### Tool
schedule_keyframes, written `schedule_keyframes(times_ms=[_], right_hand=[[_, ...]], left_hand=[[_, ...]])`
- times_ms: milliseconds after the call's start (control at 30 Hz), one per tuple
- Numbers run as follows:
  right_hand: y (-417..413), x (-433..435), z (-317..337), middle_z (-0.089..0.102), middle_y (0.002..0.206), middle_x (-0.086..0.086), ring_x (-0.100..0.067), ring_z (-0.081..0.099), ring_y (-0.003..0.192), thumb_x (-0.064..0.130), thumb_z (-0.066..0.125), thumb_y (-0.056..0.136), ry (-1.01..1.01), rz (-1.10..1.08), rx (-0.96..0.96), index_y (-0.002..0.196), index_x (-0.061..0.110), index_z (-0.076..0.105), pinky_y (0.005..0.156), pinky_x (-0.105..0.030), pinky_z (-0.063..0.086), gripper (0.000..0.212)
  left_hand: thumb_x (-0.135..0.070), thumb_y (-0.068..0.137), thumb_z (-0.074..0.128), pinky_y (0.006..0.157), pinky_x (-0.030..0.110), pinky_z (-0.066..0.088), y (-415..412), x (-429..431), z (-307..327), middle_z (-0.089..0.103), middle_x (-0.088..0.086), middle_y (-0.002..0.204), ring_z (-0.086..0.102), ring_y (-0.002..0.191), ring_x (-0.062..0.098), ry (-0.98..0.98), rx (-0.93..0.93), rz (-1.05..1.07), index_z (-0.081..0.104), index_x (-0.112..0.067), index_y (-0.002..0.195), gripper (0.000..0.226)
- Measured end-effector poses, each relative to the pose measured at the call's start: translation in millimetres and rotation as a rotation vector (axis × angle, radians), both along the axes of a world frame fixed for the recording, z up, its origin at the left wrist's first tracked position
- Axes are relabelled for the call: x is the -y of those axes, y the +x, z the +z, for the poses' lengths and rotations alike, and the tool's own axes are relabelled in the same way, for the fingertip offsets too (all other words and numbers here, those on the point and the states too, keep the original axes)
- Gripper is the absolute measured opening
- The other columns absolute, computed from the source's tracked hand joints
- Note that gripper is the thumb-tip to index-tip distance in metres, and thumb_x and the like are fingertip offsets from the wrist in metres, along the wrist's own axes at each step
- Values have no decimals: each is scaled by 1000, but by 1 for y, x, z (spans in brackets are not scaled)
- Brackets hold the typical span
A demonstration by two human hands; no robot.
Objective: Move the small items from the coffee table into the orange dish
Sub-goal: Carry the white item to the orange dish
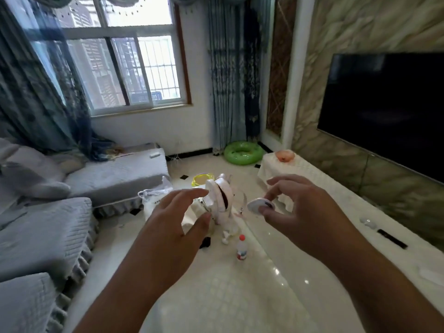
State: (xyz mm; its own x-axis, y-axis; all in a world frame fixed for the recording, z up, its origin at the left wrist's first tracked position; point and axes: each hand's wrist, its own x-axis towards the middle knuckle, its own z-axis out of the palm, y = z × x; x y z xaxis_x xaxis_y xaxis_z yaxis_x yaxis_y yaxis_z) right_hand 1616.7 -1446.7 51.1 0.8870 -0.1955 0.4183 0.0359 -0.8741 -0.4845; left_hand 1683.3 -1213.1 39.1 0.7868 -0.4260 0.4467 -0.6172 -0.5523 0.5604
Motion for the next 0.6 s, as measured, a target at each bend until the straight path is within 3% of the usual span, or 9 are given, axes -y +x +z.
schedule_keyframes(times_ms=[133,233,367,500,600], right_hand=[[-34,-18,-2,59,123,14,0,48,110,40,71,76,29,-127,0,84,34,60,87,-19,33,15],[-59,-27,-11,60,117,16,3,47,101,40,71,76,49,-235,-9,83,34,59,77,-10,31,15],[-103,-39,-29,61,112,18,5,49,96,46,66,73,90,-369,-51,81,36,57,73,-5,29,15],[-159,-39,-45,61,111,18,3,51,98,52,60,71,106,-553,-91,82,34,58,74,-10,33,22],[-205,-39,-49,61,107,18,2,51,97,60,54,71,136,-689,-102,80,34,57,73,-15,37,28]], left_hand=[[-46,85,54,84,23,44,-3,-15,0,50,-23,123,50,108,-2,11,-5,-111,51,-48,123,38],[-48,85,53,86,31,46,-7,-21,-6,51,-21,124,51,111,4,49,15,-198,51,-47,124,39],[-51,84,52,83,23,41,-16,-12,-21,48,-32,119,49,107,-5,68,-20,-339,49,-53,121,38],[-51,83,53,78,9,39,-38,22,-35,44,-39,118,46,104,-15,75,-31,-523,51,-53,119,36],[-51,85,52,86,21,45,-63,53,-40,49,-30,117,49,105,-10,77,-55,-673,54,-42,123,39]])
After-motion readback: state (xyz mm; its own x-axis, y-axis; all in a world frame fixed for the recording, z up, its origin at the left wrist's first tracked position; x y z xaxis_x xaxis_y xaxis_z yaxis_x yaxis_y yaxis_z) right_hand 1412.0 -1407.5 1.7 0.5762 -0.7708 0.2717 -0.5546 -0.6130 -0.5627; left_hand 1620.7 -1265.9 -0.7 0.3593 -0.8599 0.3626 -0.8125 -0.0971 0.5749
